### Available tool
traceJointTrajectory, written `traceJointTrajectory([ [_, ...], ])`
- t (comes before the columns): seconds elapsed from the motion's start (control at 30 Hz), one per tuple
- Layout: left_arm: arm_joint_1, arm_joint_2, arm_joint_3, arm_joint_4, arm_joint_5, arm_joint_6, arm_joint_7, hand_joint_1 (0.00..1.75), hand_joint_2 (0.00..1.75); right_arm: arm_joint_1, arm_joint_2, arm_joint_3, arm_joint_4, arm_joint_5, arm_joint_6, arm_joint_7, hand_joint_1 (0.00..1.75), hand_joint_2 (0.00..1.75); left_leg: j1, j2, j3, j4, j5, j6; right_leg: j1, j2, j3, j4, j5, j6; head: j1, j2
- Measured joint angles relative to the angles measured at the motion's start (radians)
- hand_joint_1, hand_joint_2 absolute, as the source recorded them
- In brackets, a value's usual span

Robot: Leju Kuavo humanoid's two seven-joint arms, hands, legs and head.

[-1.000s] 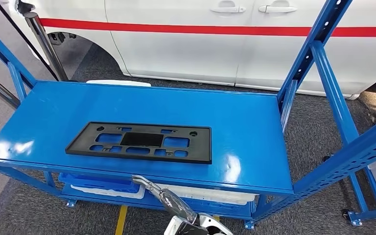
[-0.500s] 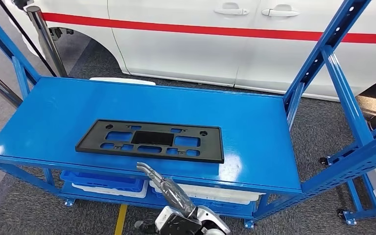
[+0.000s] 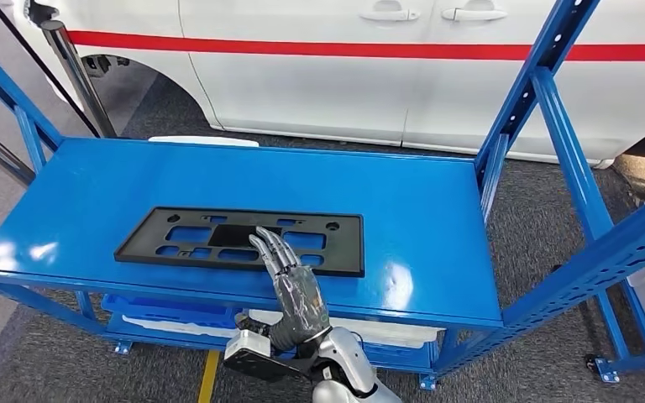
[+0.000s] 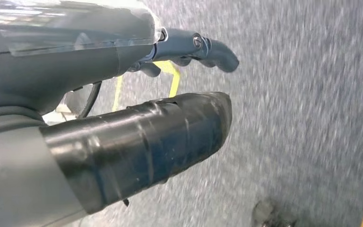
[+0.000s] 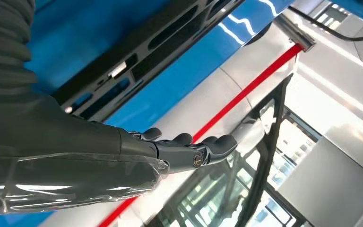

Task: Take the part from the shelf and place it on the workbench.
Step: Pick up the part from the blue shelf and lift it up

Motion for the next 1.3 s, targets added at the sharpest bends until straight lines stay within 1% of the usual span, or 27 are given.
traceJointTrajectory([
  [0.03, 0.000, 0.006, -0.002, 0.000, 0.001, 0.002, 0.000, 0.00, 0.00, -0.005, 0.005, 0.001, 0.014, 0.013, -0.008, 0.008, 0.00, 1.75, 0.001, 0.000, -0.031, 0.068, -0.030, -0.005, 0.000, -0.001, -0.001, 0.000, 0.000, 0.000, 0.000, 0.000],
  [0.07, 0.001, 0.011, -0.003, 0.000, 0.002, 0.005, 0.000, 0.00, 0.00, -0.008, 0.008, 0.003, 0.028, 0.024, -0.015, 0.015, 0.00, 1.75, 0.002, 0.000, -0.056, 0.119, -0.045, -0.008, 0.000, -0.001, -0.002, 0.001, 0.000, -0.001, 0.000, 0.000],
  [0.1, 0.002, 0.013, -0.005, 0.000, 0.004, 0.008, -0.001, 0.00, 0.00, -0.010, 0.011, 0.004, 0.039, 0.033, -0.018, 0.021, 0.00, 1.75, 0.003, 0.000, -0.066, 0.136, -0.040, -0.010, 0.000, -0.002, -0.002, 0.001, -0.001, -0.001, 0.000, 0.000],
  [0.13, 0.002, 0.015, -0.007, 0.000, 0.006, 0.010, -0.001, 0.00, 0.00, -0.012, 0.013, 0.005, 0.048, 0.042, -0.020, 0.026, 0.00, 1.75, 0.004, 0.000, -0.057, 0.114, -0.016, -0.012, 0.000, -0.001, -0.001, 0.001, -0.001, -0.001, 0.000, 0.000],
  [0.2, 0.001, 0.020, -0.010, 0.000, 0.010, 0.013, -0.001, 0.00, 0.00, -0.019, 0.018, 0.007, 0.060, 0.060, -0.021, 0.036, 0.00, 1.75, 0.006, 0.000, 0.006, -0.021, 0.058, -0.011, 0.000, 0.000, 0.003, 0.002, -0.004, 0.002, 0.000, 0.000],
  [0.23, 0.000, 0.023, -0.012, 0.000, 0.011, 0.014, -0.001, 0.00, 0.00, -0.024, 0.021, 0.008, 0.065, 0.070, -0.021, 0.042, 0.00, 1.75, 0.005, 0.000, 0.037, -0.085, 0.082, -0.009, 0.002, 0.001, 0.003, 0.003, -0.006, 0.005, 0.000, 0.000],
  [0.27, -0.001, 0.025, -0.015, 0.000, 0.012, 0.014, 0.000, 0.00, 0.00, -0.028, 0.024, 0.010, 0.070, 0.082, -0.021, 0.051, 0.00, 1.75, 0.003, -0.001, 0.055, -0.126, 0.093, -0.004, 0.004, 0.001, 0.002, 0.004, -0.006, 0.009, 0.000, 0.000],
  [0.3, -0.002, 0.026, -0.018, 0.000, 0.012, 0.013, 0.000, 0.00, 0.00, -0.032, 0.026, 0.012, 0.074, 0.094, -0.021, 0.059, 0.00, 1.75, 0.001, -0.002, 0.062, -0.142, 0.091, 0.001, 0.005, 0.002, 0.001, 0.005, -0.006, 0.012, 0.000, 0.000],
  [0.4, -0.002, 0.028, -0.026, 0.000, 0.016, 0.012, -0.002, 0.00, 0.00, -0.043, 0.028, 0.021, 0.092, 0.153, -0.014, 0.114, 0.00, 1.75, 0.002, -0.001, 0.063, -0.150, 0.094, 0.020, 0.007, 0.003, -0.002, 0.009, -0.010, 0.027, 0.000, 0.000],
  [0.47, -0.002, 0.028, -0.029, 0.000, 0.020, 0.011, -0.004, 0.00, 0.00, -0.057, 0.028, 0.024, 0.106, 0.220, -0.003, 0.176, 0.00, 1.75, 0.006, 0.002, 0.067, -0.157, 0.098, 0.035, 0.007, 0.003, -0.029, 0.069, -0.050, 0.036, 0.001, 0.000],
  [0.53, -0.002, 0.028, -0.033, 0.000, 0.024, 0.011, -0.005, 0.00, 0.00, -0.069, 0.025, 0.026, 0.123, 0.284, 0.009, 0.231, 0.00, 1.75, 0.005, 0.003, 0.066, -0.156, 0.098, 0.043, 0.006, 0.002, -0.093, 0.203, -0.114, 0.039, 0.001, 0.000],
  [0.57, -0.002, 0.028, -0.035, 0.000, 0.026, 0.011, -0.006, 0.00, 0.00, -0.071, 0.023, 0.027, 0.131, 0.306, 0.013, 0.250, 0.00, 1.75, 0.004, 0.003, 0.065, -0.156, 0.097, 0.044, 0.005, 0.002, -0.122, 0.263, -0.133, 0.040, 0.001, 0.000],
  [0.6, -0.002, 0.028, -0.037, 0.000, 0.028, 0.011, -0.007, 0.00, 0.00, -0.073, 0.021, 0.028, 0.138, 0.320, 0.016, 0.262, 0.00, 1.75, 0.004, 0.002, 0.066, -0.154, 0.096, 0.045, 0.005, 0.002, -0.137, 0.291, -0.132, 0.040, 0.001, 0.000],
  [0.63, -0.002, 0.027, -0.040, 0.000, 0.029, 0.011, -0.007, 0.00, 0.00, -0.075, 0.019, 0.029, 0.145, 0.332, 0.017, 0.273, 0.00, 1.75, 0.003, 0.001, 0.066, -0.152, 0.095, 0.045, 0.005, 0.002, -0.133, 0.278, -0.112, 0.038, 0.001, 0.000],
  [0.7, -0.002, 0.027, -0.046, 0.000, 0.032, 0.010, -0.008, 0.00, 0.00, -0.083, 0.017, 0.031, 0.155, 0.361, 0.021, 0.297, 0.00, 1.75, 0.003, 0.000, 0.067, -0.146, 0.091, 0.043, 0.006, 0.002, -0.078, 0.154, -0.041, 0.030, 0.001, 0.000],
  [0.73, -0.002, 0.026, -0.049, 0.000, 0.034, 0.009, -0.009, 0.00, 0.00, -0.088, 0.017, 0.032, 0.159, 0.376, 0.024, 0.309, 0.00, 1.75, 0.001, 0.000, 0.065, -0.141, 0.088, 0.040, 0.008, 0.002, -0.048, 0.087, -0.016, 0.026, 0.001, 0.000],
  [0.77, -0.002, 0.026, -0.050, 0.000, 0.035, 0.009, -0.010, 0.00, 0.00, -0.092, 0.017, 0.032, 0.162, 0.389, 0.028, 0.320, 0.00, 1.75, -0.001, 0.000, 0.062, -0.138, 0.086, 0.035, 0.009, 0.002, -0.028, 0.042, -0.003, 0.023, 0.001, 0.000],
  [0.8, -0.002, 0.026, -0.051, 0.000, 0.036, 0.008, -0.010, 0.00, 0.00, -0.095, 0.017, 0.033, 0.166, 0.399, 0.032, 0.328, 0.00, 1.75, -0.002, 0.000, 0.059, -0.136, 0.086, 0.030, 0.011, 0.003, -0.020, 0.021, -0.001, 0.020, 0.001, 0.000],
  [0.87, -0.001, 0.026, -0.051, 0.000, 0.038, 0.008, -0.010, 0.00, 0.00, -0.098, 0.017, 0.033, 0.171, 0.408, 0.035, 0.336, 0.00, 1.75, -0.001, 0.000, 0.057, -0.137, 0.087, 0.020, 0.012, 0.004, -0.019, 0.015, 0.001, 0.015, 0.000, 0.000],
  [0.93, -0.001, 0.025, -0.052, 0.000, 0.039, 0.007, -0.010, 0.00, 0.00, -0.100, 0.017, 0.033, 0.175, 0.412, 0.035, 0.338, 0.00, 1.75, 0.000, 0.001, 0.051, -0.118, 0.072, 0.011, 0.007, 0.003, -0.015, 0.006, 0.006, 0.007, 0.000, 0.000],
  [0.97, -0.002, 0.025, -0.052, 0.000, 0.040, 0.007, -0.010, 0.00, 0.00, -0.102, 0.017, 0.033, 0.176, 0.413, 0.035, 0.339, 0.00, 1.75, 0.001, 0.001, 0.038, -0.084, 0.050, 0.006, 0.004, 0.001, -0.013, 0.002, 0.008, 0.002, 0.000, 0.000],
  [1.07, 0.000, 0.025, -0.053, 0.000, 0.040, 0.006, -0.011, 0.00, 0.00, -0.105, 0.017, 0.035, 0.183, 0.413, 0.036, 0.340, 0.00, 1.75, 0.003, 0.001, -0.043, 0.095, -0.036, -0.008, 0.003, -0.001, -0.011, 0.001, 0.008, -0.002, 0.000, 0.000],
  [1.1, 0.001, 0.024, -0.053, 0.000, 0.040, 0.006, -0.012, 0.00, 0.00, -0.104, 0.017, 0.036, 0.186, 0.413, 0.036, 0.341, 0.00, 1.75, 0.004, 0.001, -0.060, 0.130, -0.042, -0.011, 0.003, -0.001, -0.011, 0.001, 0.008, -0.002, 0.000, 0.000],
  [1.13, 0.001, 0.023, -0.053, 0.000, 0.040, 0.005, -0.012, 0.00, 0.00, -0.104, 0.017, 0.036, 0.189, 0.416, 0.036, 0.343, 0.00, 1.75, 0.005, 0.001, -0.060, 0.127, -0.028, -0.012, 0.003, -0.001, -0.011, 0.001, 0.007, -0.002, 0.000, 0.000],
  [1.17, 0.002, 0.023, -0.053, 0.000, 0.041, 0.005, -0.012, 0.00, 0.00, -0.104, 0.017, 0.037, 0.191, 0.422, 0.037, 0.348, 0.00, 1.75, 0.007, 0.001, -0.043, 0.092, 0.001, -0.012, 0.002, 0.000, -0.009, 0.002, 0.007, -0.001, 0.000, 0.000],
  [1.23, 0.001, 0.022, -0.054, 0.000, 0.045, 0.005, -0.012, 0.00, 0.00, -0.106, 0.017, 0.037, 0.193, 0.443, 0.040, 0.363, 0.00, 1.75, 0.006, 0.001, 0.024, -0.045, 0.065, -0.010, 0.003, 0.001, -0.006, 0.002, 0.005, 0.002, 0.000, 0.000],
  [1.3, 0.000, 0.022, -0.057, 0.000, 0.051, 0.005, -0.013, 0.00, 0.00, -0.110, 0.017, 0.037, 0.196, 0.474, 0.045, 0.384, 0.00, 1.75, 0.002, -0.001, 0.066, -0.135, 0.090, -0.001, 0.005, 0.002, -0.008, 0.004, 0.004, 0.010, 0.000, 0.000],
])
